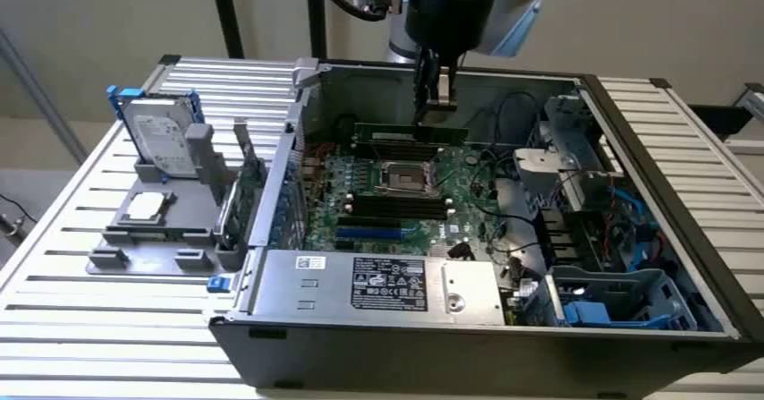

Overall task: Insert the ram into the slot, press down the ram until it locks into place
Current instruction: 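Insert the ram into the slot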

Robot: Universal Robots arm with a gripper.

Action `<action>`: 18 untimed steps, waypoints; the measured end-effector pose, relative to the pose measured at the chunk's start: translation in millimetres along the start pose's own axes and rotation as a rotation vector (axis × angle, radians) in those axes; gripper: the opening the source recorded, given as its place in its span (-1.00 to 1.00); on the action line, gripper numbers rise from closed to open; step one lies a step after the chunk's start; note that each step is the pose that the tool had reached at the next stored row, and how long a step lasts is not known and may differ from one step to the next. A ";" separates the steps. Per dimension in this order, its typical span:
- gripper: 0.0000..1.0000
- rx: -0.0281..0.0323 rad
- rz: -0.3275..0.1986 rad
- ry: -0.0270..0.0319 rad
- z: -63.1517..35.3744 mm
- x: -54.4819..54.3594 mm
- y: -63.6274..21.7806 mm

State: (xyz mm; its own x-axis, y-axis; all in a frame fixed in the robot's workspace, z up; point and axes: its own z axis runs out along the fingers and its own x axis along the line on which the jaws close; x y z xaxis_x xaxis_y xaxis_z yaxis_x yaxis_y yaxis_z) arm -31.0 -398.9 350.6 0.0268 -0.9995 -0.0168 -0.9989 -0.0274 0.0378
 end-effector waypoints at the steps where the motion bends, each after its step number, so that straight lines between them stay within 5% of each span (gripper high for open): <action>1: -0.73 0.0000 0.000 0.0000 0.0 0.0 0.0; 18: -0.73 -0.0001 0.000 0.0005 4.8 0.1 -0.2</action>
State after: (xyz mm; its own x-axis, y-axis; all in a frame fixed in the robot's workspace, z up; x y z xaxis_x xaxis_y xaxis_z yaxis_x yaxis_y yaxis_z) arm -31.0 -398.9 345.7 0.0269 -0.9995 -0.0163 -0.9989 -0.0275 0.0378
